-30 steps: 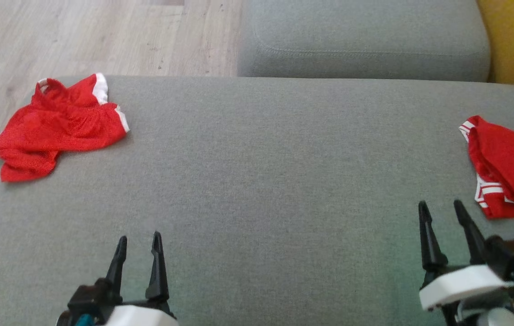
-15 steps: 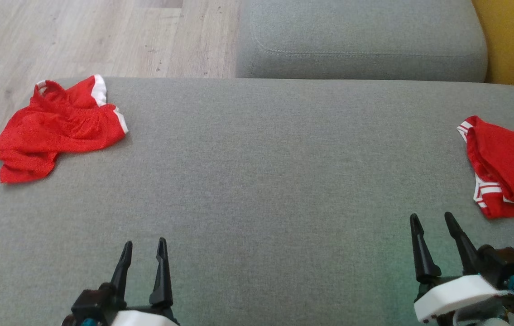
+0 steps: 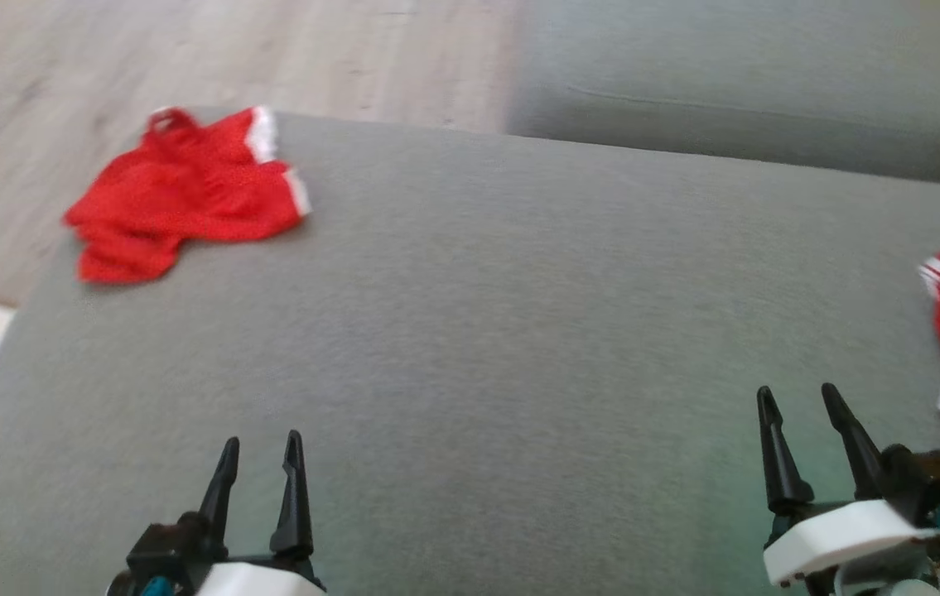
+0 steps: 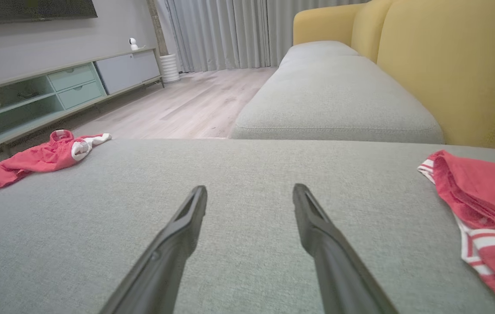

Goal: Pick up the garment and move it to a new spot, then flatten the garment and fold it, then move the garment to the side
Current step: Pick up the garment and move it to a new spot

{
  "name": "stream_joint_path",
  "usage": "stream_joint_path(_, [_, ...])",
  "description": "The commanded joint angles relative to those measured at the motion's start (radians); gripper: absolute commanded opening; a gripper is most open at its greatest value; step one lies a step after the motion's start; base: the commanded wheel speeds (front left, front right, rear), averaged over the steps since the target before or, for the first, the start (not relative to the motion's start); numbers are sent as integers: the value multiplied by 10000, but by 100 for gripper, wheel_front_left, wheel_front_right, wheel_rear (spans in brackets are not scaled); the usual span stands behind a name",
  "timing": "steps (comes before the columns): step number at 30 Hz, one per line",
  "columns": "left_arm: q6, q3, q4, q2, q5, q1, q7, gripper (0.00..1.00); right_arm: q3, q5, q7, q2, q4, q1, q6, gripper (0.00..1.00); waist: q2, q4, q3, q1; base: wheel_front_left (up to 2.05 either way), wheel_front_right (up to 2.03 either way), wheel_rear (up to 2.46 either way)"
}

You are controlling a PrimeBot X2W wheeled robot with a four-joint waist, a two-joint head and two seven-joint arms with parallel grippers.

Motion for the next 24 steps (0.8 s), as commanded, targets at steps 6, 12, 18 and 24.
stream_joint_path(6, [166,466,-569,309,-38,-440,-25,100,407,-27,33,-61,-482,-326,-7,100,0,2170,48,0,0,0,0])
stream_joint_path(12, [358,824,-785,527,-164,-156,-92,100,857,56,54,-61,-343,-520,-7,100,0,3076,56,0,0,0,0])
stream_joint_path(18, [671,1345,-1290,641,-294,283,-244,100,1486,46,121,-60,-227,-897,-7,100,0,3164,195,0,0,0,0])
stream_joint_path(24, [678,1708,-1658,995,-398,288,-213,100,1602,-20,105,-60,-194,-1050,-7,100,0,3145,300,0,0,0,0])
